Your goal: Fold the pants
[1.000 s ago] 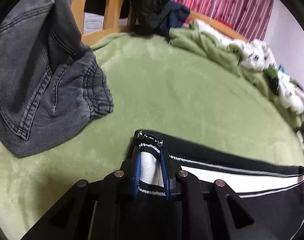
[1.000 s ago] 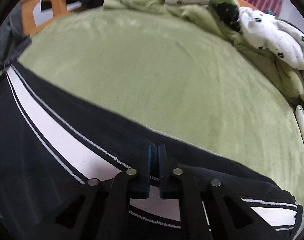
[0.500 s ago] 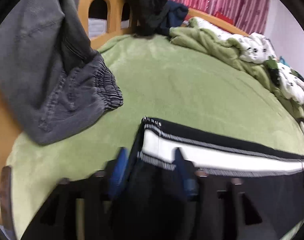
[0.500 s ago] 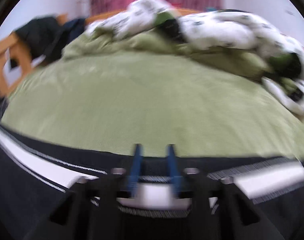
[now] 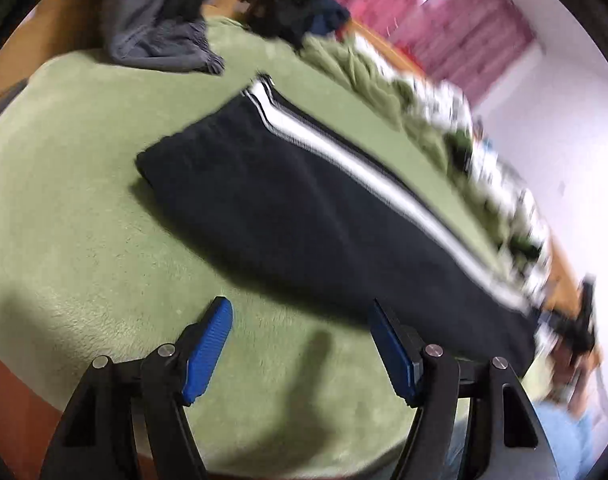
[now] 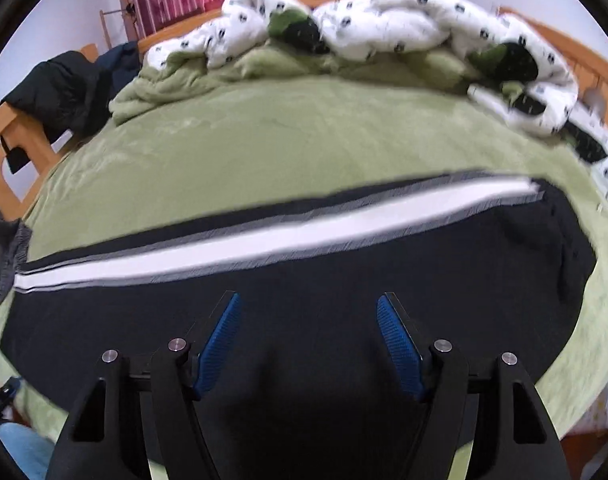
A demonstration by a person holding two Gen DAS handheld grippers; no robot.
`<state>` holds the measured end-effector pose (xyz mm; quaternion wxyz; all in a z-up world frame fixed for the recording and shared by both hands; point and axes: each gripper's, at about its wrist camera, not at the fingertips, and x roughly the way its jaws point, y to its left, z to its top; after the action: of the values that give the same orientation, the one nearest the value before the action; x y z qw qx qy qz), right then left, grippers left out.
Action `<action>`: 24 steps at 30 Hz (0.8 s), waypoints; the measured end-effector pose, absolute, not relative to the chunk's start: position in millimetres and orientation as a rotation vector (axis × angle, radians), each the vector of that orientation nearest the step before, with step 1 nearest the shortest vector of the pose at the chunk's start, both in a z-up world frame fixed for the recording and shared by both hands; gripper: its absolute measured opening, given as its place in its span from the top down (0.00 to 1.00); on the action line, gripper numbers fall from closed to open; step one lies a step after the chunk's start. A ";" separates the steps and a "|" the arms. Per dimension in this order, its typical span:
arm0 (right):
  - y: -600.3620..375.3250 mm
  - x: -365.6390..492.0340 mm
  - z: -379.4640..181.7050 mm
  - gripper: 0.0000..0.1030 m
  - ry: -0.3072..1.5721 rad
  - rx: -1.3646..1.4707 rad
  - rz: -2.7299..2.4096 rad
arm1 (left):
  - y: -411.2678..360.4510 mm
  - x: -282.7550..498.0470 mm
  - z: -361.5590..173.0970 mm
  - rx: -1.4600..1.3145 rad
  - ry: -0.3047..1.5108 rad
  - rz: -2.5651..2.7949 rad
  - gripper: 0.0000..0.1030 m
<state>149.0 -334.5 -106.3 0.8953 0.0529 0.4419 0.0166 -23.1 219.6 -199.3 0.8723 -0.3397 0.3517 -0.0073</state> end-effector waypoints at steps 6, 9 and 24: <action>-301.0 127.8 -110.0 0.32 0.979 0.187 0.130 | 244.7 8.1 -203.9 -0.818 0.639 0.134 0.45; -290.3 117.5 -112.3 0.32 0.960 0.204 0.130 | 270.1 26.5 -207.2 -0.869 0.666 0.261 0.73; -322.0 98.5 -106.3 0.32 0.894 0.138 0.079 | 159.4 76.3 -56.2 -0.265 0.651 0.263 0.87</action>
<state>98.5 -322.0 -106.3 0.8986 0.0665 0.4320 0.0380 76.3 159.4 -56.2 0.9305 -0.1293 0.3178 0.1284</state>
